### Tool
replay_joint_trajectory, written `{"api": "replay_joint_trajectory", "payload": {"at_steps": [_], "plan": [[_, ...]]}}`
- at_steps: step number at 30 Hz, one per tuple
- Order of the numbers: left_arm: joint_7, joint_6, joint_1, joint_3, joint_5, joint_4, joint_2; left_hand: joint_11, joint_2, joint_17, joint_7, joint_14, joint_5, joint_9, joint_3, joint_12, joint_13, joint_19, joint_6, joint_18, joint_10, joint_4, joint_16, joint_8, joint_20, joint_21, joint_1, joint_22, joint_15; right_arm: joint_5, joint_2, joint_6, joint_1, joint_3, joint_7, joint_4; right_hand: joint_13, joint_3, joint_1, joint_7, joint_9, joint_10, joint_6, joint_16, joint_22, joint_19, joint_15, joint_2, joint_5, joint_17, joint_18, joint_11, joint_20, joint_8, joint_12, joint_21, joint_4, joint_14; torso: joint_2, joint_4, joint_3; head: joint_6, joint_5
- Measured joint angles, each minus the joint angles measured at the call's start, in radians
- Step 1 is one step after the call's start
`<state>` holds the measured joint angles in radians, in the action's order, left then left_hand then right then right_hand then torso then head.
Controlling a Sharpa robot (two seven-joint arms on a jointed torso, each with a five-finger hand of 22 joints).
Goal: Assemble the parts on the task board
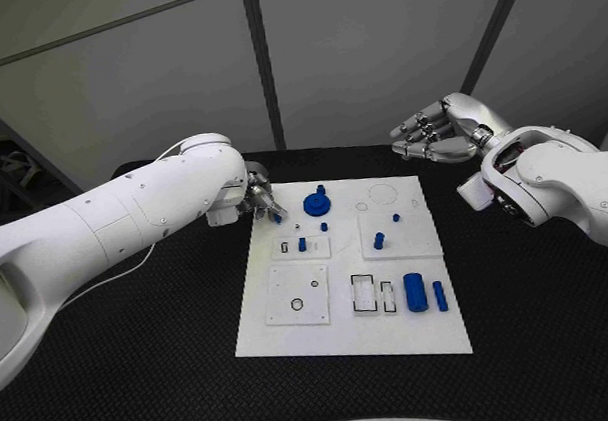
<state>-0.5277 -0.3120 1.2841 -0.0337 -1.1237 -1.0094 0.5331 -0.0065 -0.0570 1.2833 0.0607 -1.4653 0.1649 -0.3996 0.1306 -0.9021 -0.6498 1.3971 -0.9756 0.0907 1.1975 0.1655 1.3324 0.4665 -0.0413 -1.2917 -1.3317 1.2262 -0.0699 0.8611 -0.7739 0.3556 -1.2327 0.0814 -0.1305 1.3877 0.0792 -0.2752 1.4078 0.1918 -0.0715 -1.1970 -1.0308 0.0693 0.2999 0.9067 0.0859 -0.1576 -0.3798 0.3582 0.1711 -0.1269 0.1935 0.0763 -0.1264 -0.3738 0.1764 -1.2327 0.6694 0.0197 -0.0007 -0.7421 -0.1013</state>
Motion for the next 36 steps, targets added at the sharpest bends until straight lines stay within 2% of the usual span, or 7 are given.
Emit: {"api": "replay_joint_trajectory", "payload": {"at_steps": [3,5,8,9,13,28,36], "plan": [[0.000,0.001,0.000,0.000,0.005,0.000,0.000,0.000,0.008,0.001,0.002,0.000,-0.005,0.003,0.080,0.001,0.007,0.004,0.002,0.000,0.001,-0.025,0.000,-0.002,0.004,0.000,-0.013,0.002,0.000,0.000,0.000,0.000,0.000,0.000,0.000,-0.001,0.000,0.000,0.000,0.000,0.000,0.000,0.000,0.000,0.000,0.000,0.000,0.000,0.000,0.000,0.000,0.000,0.000,0.000,0.000,0.000,0.000,0.000,0.000,0.0000,0.0000,0.000,0.000],[0.000,0.002,0.000,0.000,0.010,-0.001,0.001,-0.001,0.015,0.001,0.004,0.000,-0.008,0.003,0.114,0.006,0.014,0.004,0.004,0.000,0.004,0.002,0.000,0.004,0.004,0.000,-0.018,0.003,0.000,0.000,0.000,0.000,0.000,0.000,0.000,-0.001,0.000,0.000,0.000,0.000,0.000,0.000,0.000,0.000,0.000,0.000,0.000,0.000,0.000,0.000,0.000,0.000,0.000,0.000,0.000,0.000,0.000,0.000,0.000,0.0000,0.0000,0.000,0.000],[0.000,0.005,0.000,0.000,0.019,-0.004,0.004,-0.004,0.046,0.002,0.002,0.000,-0.006,-0.007,0.182,0.006,0.019,0.004,0.006,0.000,0.008,0.019,0.004,0.025,0.004,0.000,0.013,0.007,0.000,0.000,0.000,-0.001,0.000,0.000,0.001,-0.001,0.000,0.000,0.000,0.000,0.000,0.000,0.000,0.000,0.000,0.000,0.000,0.000,-0.004,0.000,0.000,0.000,0.000,0.000,0.000,0.000,0.000,0.000,0.000,0.0000,0.0001,0.000,0.000],[0.000,0.007,0.000,0.000,0.021,-0.006,0.006,-0.004,0.056,0.002,0.002,0.000,-0.006,-0.008,0.217,0.006,0.019,0.004,0.006,0.000,0.008,0.004,0.004,0.027,0.004,0.000,0.022,0.008,0.000,0.000,0.000,-0.001,0.000,0.000,0.001,-0.001,0.000,0.000,0.000,0.000,0.000,0.000,0.000,0.000,0.000,0.000,0.000,0.000,-0.004,0.000,0.000,0.000,0.000,0.000,0.000,0.000,0.000,0.000,0.000,0.0000,0.0001,0.000,0.000],[0.000,0.017,-0.001,0.001,0.041,-0.028,0.022,-0.007,0.101,0.004,0.000,0.000,-0.006,-0.025,0.314,0.006,0.023,0.004,0.015,0.000,0.016,-0.006,0.004,0.054,0.004,0.000,0.074,0.012,0.000,0.000,0.000,-0.001,0.000,0.000,0.002,-0.002,-0.001,0.000,0.000,0.000,0.000,0.000,0.000,0.000,0.000,0.000,0.000,0.000,-0.004,-0.001,0.000,0.000,0.000,0.000,0.000,0.000,0.000,0.000,0.000,-0.0002,0.0001,0.000,-0.001],[0.001,0.093,-0.005,0.001,0.114,-0.225,0.151,-0.004,0.127,0.015,-0.003,0.000,-0.007,-0.046,0.397,-0.006,0.025,0.004,0.018,0.000,0.022,-0.030,0.015,0.088,0.004,0.000,0.128,0.015,0.000,0.000,0.000,-0.004,0.000,0.000,0.004,-0.010,-0.001,0.000,0.000,0.000,0.000,0.000,0.000,0.000,-0.001,0.000,0.000,0.000,-0.004,-0.001,0.000,0.000,0.000,0.000,0.000,0.000,0.000,0.000,-0.002,-0.0020,0.0002,0.001,-0.005],[0.002,0.137,-0.022,0.001,0.115,-0.317,0.208,0.000,0.137,0.016,-0.003,0.000,0.002,-0.056,0.435,-0.015,0.021,0.007,0.019,0.000,0.026,-0.047,0.015,0.101,0.007,0.000,0.147,0.021,0.000,0.000,0.000,-0.006,0.000,0.000,0.005,-0.014,-0.001,0.000,0.000,0.000,0.000,0.000,0.000,0.000,-0.001,0.000,0.000,0.000,-0.004,-0.001,0.000,0.000,0.000,0.000,0.000,0.000,0.000,0.000,-0.002,-0.0015,0.0002,0.000,-0.006]]}}
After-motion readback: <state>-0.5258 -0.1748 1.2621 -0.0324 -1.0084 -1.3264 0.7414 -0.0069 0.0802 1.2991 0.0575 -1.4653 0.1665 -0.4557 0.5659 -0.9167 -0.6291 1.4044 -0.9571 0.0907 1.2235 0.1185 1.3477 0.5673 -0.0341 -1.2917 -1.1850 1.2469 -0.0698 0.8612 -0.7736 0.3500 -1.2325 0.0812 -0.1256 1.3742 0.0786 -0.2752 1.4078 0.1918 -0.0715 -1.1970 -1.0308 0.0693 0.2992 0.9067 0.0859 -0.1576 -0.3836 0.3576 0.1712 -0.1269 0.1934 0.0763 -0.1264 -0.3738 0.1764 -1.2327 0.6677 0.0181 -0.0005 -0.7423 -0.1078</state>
